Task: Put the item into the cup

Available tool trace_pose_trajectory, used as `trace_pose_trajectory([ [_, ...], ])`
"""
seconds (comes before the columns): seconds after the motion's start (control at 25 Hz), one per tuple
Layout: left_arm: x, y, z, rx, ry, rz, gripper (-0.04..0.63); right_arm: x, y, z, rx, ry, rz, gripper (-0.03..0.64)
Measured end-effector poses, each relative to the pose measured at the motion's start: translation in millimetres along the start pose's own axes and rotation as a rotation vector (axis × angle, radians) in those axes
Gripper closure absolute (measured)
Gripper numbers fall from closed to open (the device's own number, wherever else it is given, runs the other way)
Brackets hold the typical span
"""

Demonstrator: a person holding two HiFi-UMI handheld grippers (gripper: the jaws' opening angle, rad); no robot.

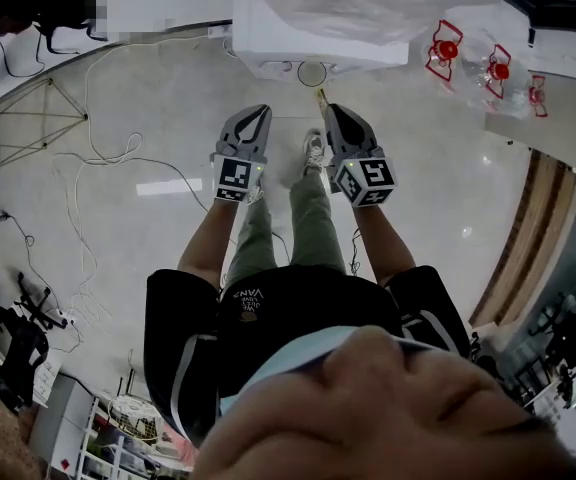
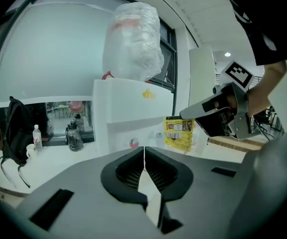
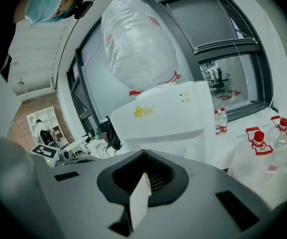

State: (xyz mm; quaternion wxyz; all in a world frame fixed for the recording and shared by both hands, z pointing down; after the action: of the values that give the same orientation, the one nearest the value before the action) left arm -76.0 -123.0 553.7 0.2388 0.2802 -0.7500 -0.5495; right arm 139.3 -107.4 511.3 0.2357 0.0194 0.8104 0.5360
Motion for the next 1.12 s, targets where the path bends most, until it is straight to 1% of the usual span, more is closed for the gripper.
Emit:
trace_pose_trajectory([
  [0.24,13.7,30.5,-26.2,-0.02,0.03,0.006,0.572,-12.6,27.4,-32.1,-0.001,-0.009,0.004,0.575],
  [0.48,19.7,63.2,-51.7,-0.03,0.075,-0.035,0.572,-28.7,54.5,-59.6,-0.031,0.021,0.08,0.575],
  [0.72,26.5,95.8,-71.3,-0.025,0.089,-0.052,0.572,-46.1,79.5,-82.6,-0.023,0.023,0.126,0.575],
  [0.88,28.9,121.1,-80.4,0.0,0.093,-0.054,0.571,-54.9,95.2,-95.0,-0.027,0.022,0.18,0.575],
  [0.96,27.5,131.0,-85.6,0.012,0.103,-0.063,0.561,-57.4,102.9,-100.6,-0.021,0.016,0.205,0.575],
  [1.04,26.7,139.7,-91.8,0.026,0.112,-0.081,0.53,-59.6,108.1,-106.0,-0.013,0.013,0.222,0.575],
  [1.12,26.5,147.7,-98.3,0.036,0.118,-0.092,0.517,-61.7,109.5,-111.5,-0.021,0.012,0.241,0.575],
])
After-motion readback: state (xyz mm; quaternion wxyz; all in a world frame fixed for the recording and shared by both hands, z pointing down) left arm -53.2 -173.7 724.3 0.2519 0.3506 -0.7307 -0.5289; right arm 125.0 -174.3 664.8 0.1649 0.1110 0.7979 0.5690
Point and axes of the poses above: the fingertips, and each gripper's own axes: z backward along the fingers, x to its left, y out of its underside, the point moved 9 cm from there along z, backward along the fingers, and after that the axes turned 6 degrees about -x, right-handed, at the moved point
